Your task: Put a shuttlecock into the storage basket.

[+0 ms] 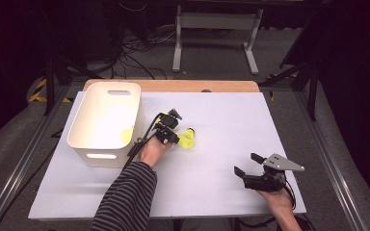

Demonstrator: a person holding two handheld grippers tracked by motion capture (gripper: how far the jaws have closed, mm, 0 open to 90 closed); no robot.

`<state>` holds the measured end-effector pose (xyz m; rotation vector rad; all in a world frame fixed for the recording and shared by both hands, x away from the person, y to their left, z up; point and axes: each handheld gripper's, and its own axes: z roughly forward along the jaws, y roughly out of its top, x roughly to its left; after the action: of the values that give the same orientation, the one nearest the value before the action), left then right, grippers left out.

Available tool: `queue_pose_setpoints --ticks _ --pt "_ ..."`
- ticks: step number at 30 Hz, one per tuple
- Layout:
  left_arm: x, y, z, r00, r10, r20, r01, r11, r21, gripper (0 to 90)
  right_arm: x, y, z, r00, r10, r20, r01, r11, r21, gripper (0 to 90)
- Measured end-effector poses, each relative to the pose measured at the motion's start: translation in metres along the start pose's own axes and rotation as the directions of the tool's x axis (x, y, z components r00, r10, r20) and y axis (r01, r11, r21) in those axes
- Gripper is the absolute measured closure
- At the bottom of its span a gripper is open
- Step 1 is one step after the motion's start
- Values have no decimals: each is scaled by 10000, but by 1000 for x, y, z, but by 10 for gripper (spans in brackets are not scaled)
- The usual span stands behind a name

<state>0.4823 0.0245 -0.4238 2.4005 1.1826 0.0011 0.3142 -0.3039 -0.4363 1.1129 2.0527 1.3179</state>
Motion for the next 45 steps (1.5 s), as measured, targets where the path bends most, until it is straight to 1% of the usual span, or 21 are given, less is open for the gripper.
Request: queue_pose_setpoints --ticks 7,11,12,16,20,23,26,29,30,32,33,35,37,38,39,41,45 --pt "-1 0 -4 9999 -31 -102 32 10000 83 899 0 0 0 10000 -9 -1 9 10000 -10 150" --pt "-1 -1 -6 9999 -33 -136 34 10000 49 900 0 0 0 10000 -2 -4 2 10000 -16 150" --pt "-1 -1 -7 9999 -74 -144 75 9999 111 900 0 0 0 10000 -3 -9 3 10000 -11 150" --pt "-2 -1 -8 9998 96 -198 -95 9999 97 900 0 0 0 10000 -30 -25 30 10000 -8 150" --pt "-3 -1 -10 9996 175 -210 -172 9998 141 900 0 0 0 10000 1 -20 -1 10000 -16 150" --pt "-4 -1 -11 9996 216 -199 -213 9997 152 900 0 0 0 10000 -11 -22 11 10000 -13 150" --pt "-6 -2 -13 9997 118 -214 -114 9998 181 900 0 0 0 10000 -6 -25 6 10000 -23 150" --pt "-6 -2 -14 9996 180 -234 -175 9996 201 900 0 0 0 10000 -13 -33 13 10000 -26 150" --pt "-6 -2 -15 9995 212 -247 -207 9996 192 900 0 0 0 10000 -13 -36 13 10000 -27 150" --pt "-7 -3 -18 9995 148 -275 -144 9998 149 900 1 0 0 10000 -16 -43 16 10000 -24 150" --pt "-7 -3 -19 9992 236 -310 -231 9996 172 900 1 0 0 10000 -20 -45 20 10000 -25 150" --pt "-8 -4 -22 9993 201 -330 -196 9996 179 900 1 0 0 10000 -20 -50 20 10000 -21 150" --pt "-7 -4 -24 9991 267 -332 -262 9995 146 900 1 0 0 10000 -33 -54 33 10000 -24 150" --pt "-7 -4 -25 9994 158 -316 -153 9998 134 900 1 0 0 10000 -43 -56 43 10000 -21 150" --pt "-7 -4 -27 9992 226 -328 -223 9997 104 900 1 0 0 10000 -52 -57 52 10000 -20 150" --pt "-7 -5 -29 9994 140 -314 -138 9999 63 900 1 0 0 10000 -51 -67 51 10000 -8 150" --pt "-9 -6 -33 9992 199 -355 -198 9998 31 900 1 0 0 10000 -58 -44 58 10000 17 150"
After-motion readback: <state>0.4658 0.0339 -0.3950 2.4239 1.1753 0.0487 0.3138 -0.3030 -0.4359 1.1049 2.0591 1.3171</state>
